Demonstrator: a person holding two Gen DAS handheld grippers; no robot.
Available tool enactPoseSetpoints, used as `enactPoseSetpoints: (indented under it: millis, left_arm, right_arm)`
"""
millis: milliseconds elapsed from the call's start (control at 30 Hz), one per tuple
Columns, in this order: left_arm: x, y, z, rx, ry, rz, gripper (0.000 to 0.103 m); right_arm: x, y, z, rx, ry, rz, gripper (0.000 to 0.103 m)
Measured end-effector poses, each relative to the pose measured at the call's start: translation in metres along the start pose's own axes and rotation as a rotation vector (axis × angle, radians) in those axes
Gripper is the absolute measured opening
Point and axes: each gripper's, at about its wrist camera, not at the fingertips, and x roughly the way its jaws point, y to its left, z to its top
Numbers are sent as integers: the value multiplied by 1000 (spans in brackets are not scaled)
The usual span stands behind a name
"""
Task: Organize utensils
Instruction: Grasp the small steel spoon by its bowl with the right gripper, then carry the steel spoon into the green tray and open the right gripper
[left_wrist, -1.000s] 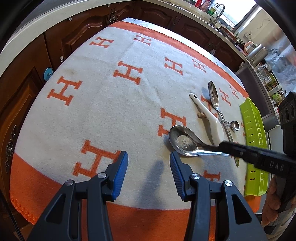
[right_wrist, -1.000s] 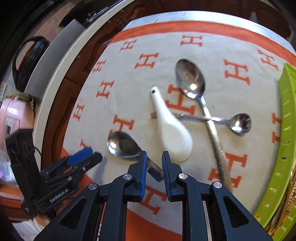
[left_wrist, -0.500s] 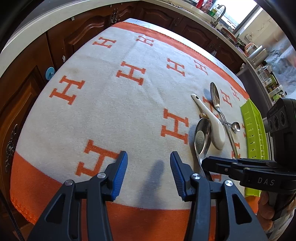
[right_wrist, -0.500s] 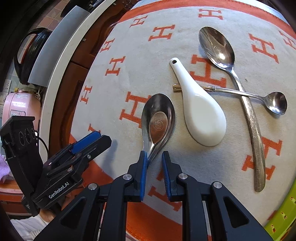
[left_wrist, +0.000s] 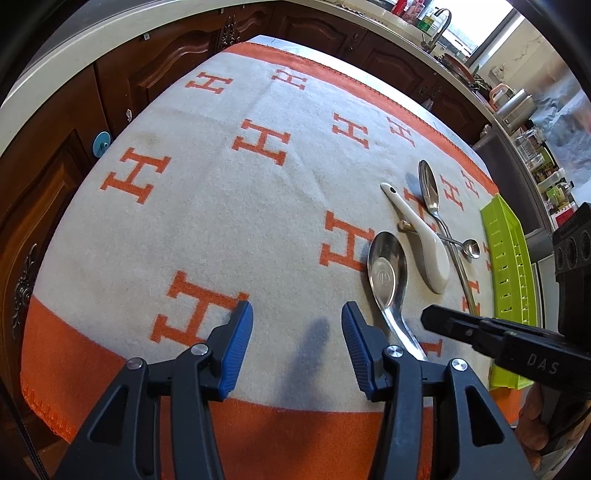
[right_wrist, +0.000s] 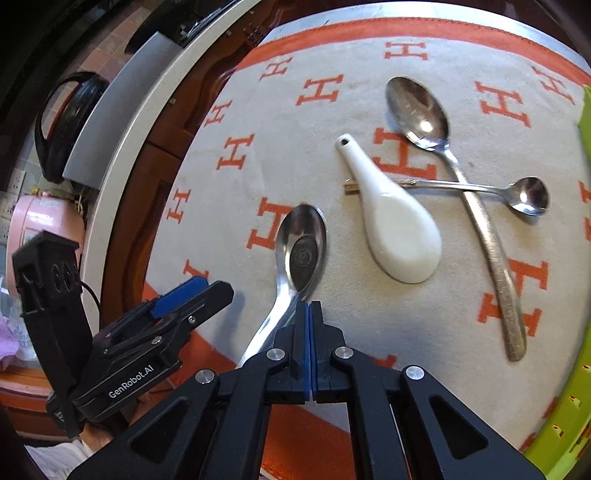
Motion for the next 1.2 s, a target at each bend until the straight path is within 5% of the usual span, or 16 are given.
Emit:
enactPoseSetpoints:
  millis: [333,533,667,833,967,1200]
  left_arm:
    - [1,-4,-4,5,8,-2,48]
    - [2,-4,0,6,3,-4,48]
    - [2,-3,1,9,1,-6,48]
    - [3,-1,4,5,0,-16,48]
    - [3,3,6,-1,-3,-17,48]
    - [1,2,7,2,-3,-5,48]
  right_arm:
    - [4,-26,11,131,3,82,3]
    - [12,-22,29,119,-34,45,23]
    - [19,-11,41,87,-52,-4,23]
    - [29,18,45,-50,-71,-119,23]
    - [34,36,36,-177,-90,-231,6]
    - [7,28,25,-150,-148,-163,1]
